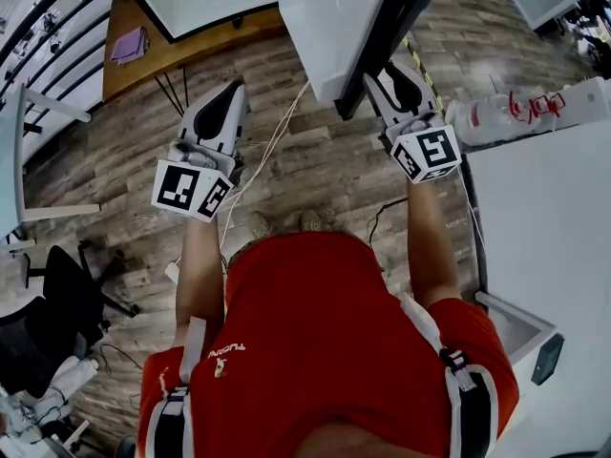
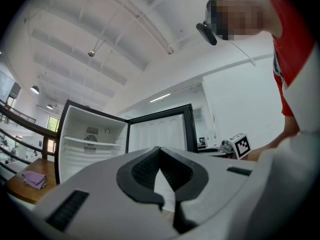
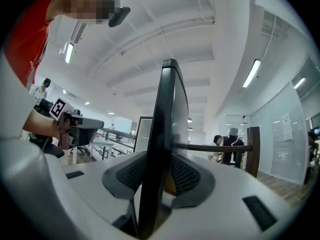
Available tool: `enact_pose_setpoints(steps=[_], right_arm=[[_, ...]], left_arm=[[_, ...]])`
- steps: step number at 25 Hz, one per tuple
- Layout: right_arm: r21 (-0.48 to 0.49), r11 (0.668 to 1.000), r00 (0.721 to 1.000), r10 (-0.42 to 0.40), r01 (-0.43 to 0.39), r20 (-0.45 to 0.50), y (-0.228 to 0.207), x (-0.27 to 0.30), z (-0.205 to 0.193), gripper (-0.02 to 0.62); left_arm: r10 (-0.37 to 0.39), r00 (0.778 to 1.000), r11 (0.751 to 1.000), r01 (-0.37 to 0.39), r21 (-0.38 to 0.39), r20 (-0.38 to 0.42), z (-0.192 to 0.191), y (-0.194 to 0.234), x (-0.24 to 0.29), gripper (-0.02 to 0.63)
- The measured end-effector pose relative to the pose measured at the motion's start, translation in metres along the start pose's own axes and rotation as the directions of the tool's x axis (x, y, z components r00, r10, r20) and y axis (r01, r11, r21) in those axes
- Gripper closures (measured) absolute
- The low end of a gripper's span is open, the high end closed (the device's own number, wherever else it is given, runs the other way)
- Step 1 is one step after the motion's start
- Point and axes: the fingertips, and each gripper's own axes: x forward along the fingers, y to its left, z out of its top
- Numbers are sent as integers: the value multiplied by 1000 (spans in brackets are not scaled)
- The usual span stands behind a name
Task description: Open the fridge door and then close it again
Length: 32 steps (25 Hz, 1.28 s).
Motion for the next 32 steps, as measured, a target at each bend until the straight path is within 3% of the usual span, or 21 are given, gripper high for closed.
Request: enact_pose_setpoints(steps=[11, 22, 32], right_arm=[[-7, 998, 997, 66, -66, 30, 20, 9, 2, 430], [-48, 989, 987, 141, -138, 70, 60, 35, 15, 413], [-44, 981, 979, 191, -188, 73, 114, 84, 19, 356]], left_arm=[[49, 999, 999, -49, 14, -9, -4, 1, -3, 597], [148, 989, 988, -147, 33, -2, -4, -1, -13, 597], [183, 983, 983, -183, 27, 3, -9, 34, -29, 597]])
